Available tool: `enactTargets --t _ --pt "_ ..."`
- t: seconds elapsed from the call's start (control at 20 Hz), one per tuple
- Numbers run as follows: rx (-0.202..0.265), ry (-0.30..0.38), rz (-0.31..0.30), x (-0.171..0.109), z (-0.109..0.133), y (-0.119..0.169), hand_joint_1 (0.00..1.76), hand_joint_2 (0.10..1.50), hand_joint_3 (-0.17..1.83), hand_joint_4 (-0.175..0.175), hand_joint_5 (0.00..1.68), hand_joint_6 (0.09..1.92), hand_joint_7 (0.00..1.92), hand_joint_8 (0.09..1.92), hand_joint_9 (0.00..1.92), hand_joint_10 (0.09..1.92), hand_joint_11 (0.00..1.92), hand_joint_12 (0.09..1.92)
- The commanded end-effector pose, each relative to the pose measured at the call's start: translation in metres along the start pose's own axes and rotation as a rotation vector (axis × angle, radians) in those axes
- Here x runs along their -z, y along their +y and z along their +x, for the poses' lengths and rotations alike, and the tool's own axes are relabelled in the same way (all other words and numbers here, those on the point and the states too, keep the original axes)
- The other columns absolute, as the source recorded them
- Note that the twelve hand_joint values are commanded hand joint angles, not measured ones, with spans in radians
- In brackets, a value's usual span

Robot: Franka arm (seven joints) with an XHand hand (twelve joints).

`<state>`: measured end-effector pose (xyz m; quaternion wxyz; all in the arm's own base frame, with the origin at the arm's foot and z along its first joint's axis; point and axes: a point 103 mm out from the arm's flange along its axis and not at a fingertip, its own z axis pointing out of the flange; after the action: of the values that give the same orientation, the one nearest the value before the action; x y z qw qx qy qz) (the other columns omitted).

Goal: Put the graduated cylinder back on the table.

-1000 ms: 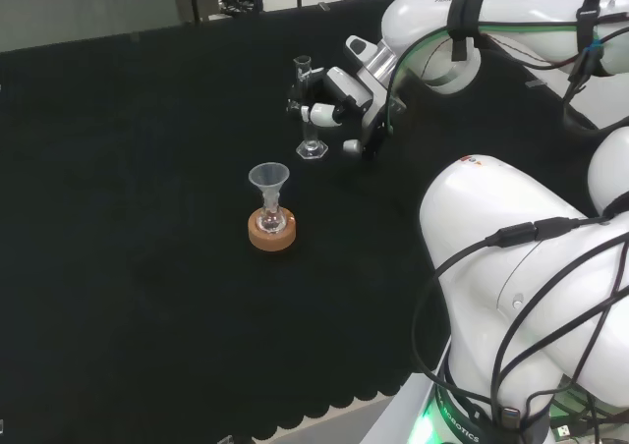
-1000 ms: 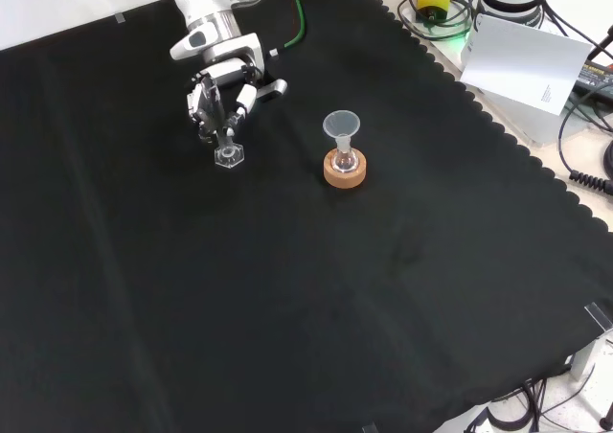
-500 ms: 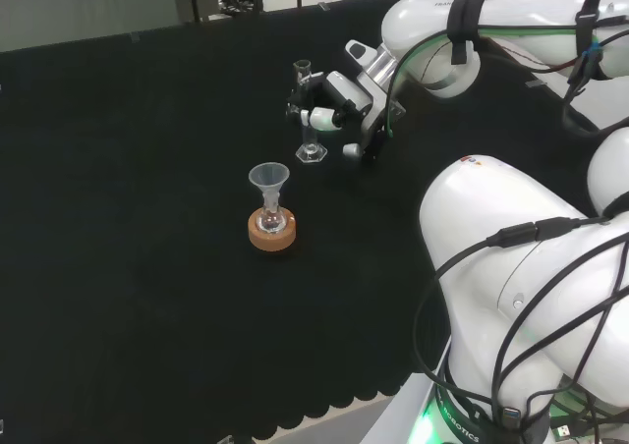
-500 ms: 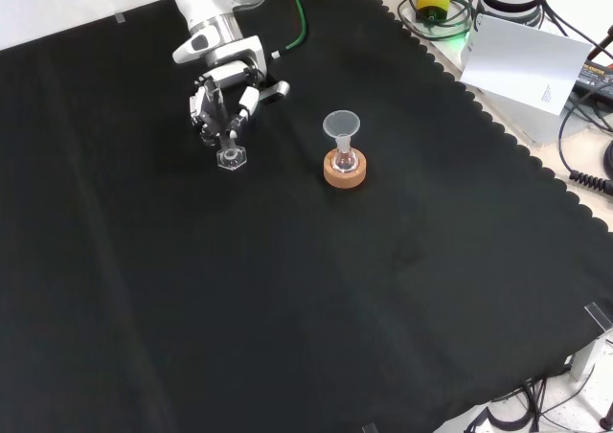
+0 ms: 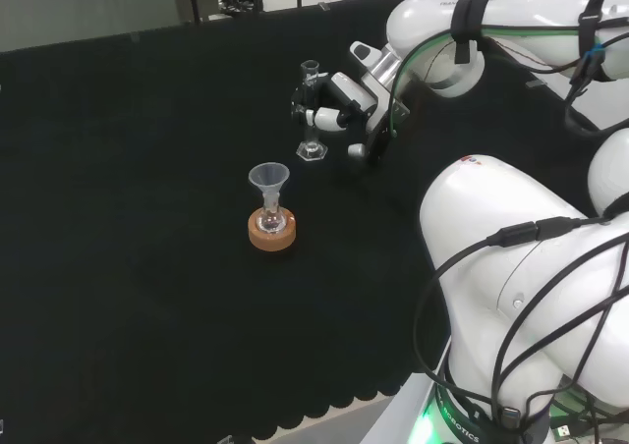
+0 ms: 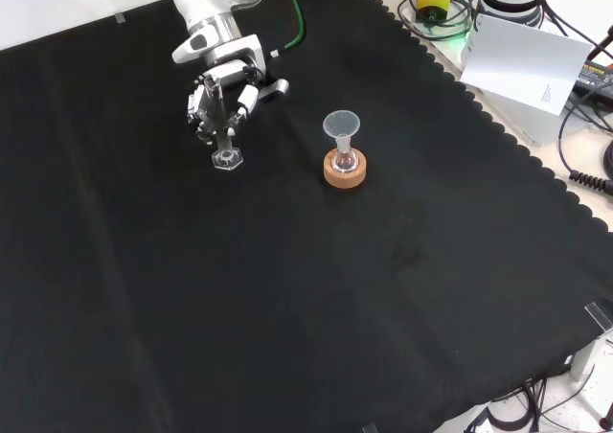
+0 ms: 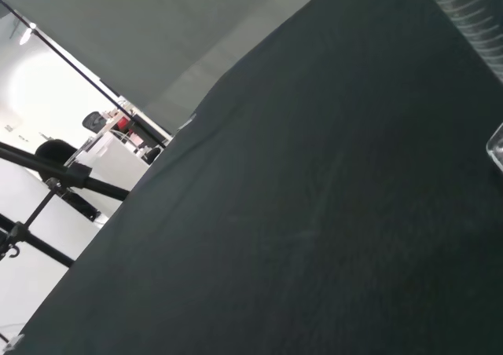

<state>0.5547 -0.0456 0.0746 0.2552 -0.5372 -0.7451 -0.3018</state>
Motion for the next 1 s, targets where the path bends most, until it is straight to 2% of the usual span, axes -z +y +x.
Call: enactTargets --t 0.05,0.25,0.5,0.8,1.0 --pt "-0.003 0.02 0.026 0.001 0.001 0.001 1.07 1.12 -0.06 -0.034 0.74 0.77 0.83 0.54 1.2 0.09 0.88 1.03" --pt "-0.003 0.029 0.04 0.005 0.001 0.001 1.02 1.09 -0.17 -0.041 0.63 0.69 0.73 0.56 1.13 0.09 0.77 1.1" --pt "-0.006 0.02 0.051 0.01 0.001 0.002 0.98 1.03 -0.17 -0.045 0.51 0.6 0.63 0.58 1.05 0.09 0.64 1.19" --pt "-0.008 0.009 0.066 0.021 0.006 0.002 0.95 1.0 -0.17 -0.049 0.45 0.5 0.57 0.59 0.97 0.09 0.52 1.25" --pt "-0.011 -0.005 0.072 0.035 0.011 0.0 0.91 0.97 -0.17 -0.056 0.39 0.37 0.45 0.61 0.87 0.09 0.39 1.3"
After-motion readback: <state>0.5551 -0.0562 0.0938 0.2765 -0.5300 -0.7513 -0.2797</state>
